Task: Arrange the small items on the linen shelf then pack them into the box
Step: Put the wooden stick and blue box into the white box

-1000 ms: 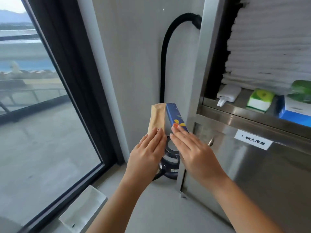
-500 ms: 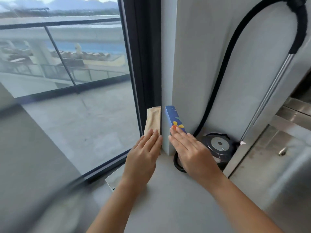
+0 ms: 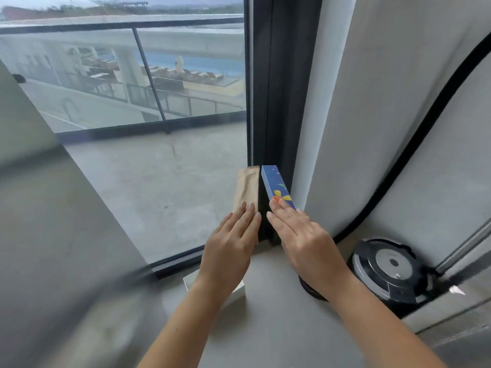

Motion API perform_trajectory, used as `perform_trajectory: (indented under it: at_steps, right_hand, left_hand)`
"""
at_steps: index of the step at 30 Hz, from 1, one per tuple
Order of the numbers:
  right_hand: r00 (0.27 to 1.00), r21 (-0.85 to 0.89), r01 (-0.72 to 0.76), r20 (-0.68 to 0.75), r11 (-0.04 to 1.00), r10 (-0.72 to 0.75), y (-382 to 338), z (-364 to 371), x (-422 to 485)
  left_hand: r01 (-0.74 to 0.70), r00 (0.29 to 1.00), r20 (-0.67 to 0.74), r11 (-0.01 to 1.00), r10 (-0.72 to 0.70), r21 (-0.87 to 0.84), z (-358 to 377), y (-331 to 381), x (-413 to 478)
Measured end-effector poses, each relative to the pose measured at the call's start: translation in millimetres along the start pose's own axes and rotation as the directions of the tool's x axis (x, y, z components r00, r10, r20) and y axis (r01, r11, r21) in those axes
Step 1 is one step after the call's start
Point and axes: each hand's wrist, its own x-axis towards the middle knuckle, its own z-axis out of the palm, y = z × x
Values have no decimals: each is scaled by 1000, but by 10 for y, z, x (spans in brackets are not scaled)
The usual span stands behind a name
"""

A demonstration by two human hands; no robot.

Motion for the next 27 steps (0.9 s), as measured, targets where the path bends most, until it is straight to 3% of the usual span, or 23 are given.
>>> perform_trajectory:
  at_steps: [13,27]
  right_hand:
    - [983,195,174,29,965,-183,962,1261,626]
    - [961,239,232,94,943,-260,532,3702,-122]
  left_hand:
    - [157,987,-43,979,-152,129,1065,-720,671]
    - [301,952,-7,937,-305,177,2852,-1880,-856]
